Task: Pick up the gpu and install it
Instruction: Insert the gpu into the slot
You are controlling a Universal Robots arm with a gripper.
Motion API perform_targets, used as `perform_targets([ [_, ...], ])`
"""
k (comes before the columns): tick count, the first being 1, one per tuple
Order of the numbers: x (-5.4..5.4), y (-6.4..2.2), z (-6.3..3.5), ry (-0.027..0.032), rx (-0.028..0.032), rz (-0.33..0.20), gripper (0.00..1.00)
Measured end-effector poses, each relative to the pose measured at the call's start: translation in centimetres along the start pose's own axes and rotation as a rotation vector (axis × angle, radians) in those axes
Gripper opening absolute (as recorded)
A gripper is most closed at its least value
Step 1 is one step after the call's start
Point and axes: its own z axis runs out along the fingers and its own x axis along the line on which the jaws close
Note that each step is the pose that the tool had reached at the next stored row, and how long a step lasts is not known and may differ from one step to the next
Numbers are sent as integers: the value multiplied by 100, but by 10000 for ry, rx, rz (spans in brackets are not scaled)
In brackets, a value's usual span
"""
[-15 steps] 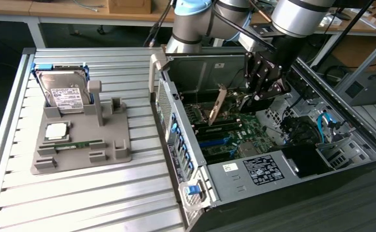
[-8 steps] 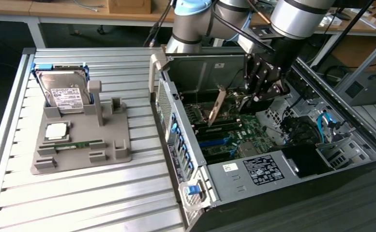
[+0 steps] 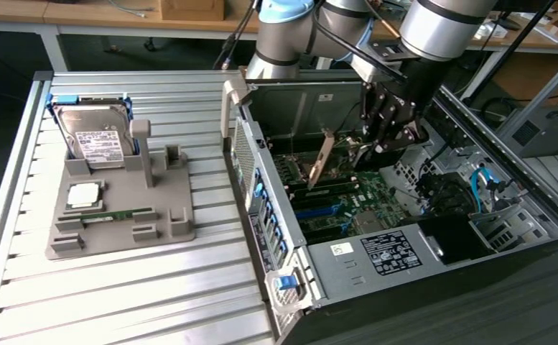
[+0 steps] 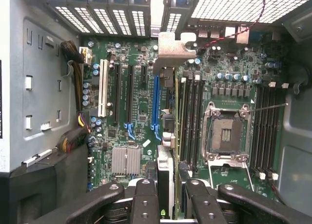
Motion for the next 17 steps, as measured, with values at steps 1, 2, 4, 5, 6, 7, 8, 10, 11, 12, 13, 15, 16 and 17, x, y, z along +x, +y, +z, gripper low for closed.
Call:
perform_targets([
  [1, 2, 3, 6, 0, 0, 0, 27],
  [2, 2, 5, 8, 1, 0, 1, 27],
  [4, 4, 12, 16, 0, 0, 1, 27],
  [5, 5, 15, 19, 1, 0, 0, 27],
  [6, 6, 21, 24, 0, 0, 0, 27],
  [7, 7, 26, 27, 0, 0, 0, 27],
  [8, 8, 30, 31, 0, 0, 0, 27],
  [10, 11, 38, 38, 0, 0, 1, 27],
  [11, 12, 42, 42, 1, 0, 0, 27],
  [12, 14, 48, 48, 0, 0, 0, 27],
  [13, 15, 51, 52, 0, 0, 0, 27],
  [15, 19, 61, 63, 1, 0, -1, 27],
  [16, 20, 64, 69, 0, 0, -1, 27],
  [17, 22, 68, 74, 1, 0, 0, 27],
])
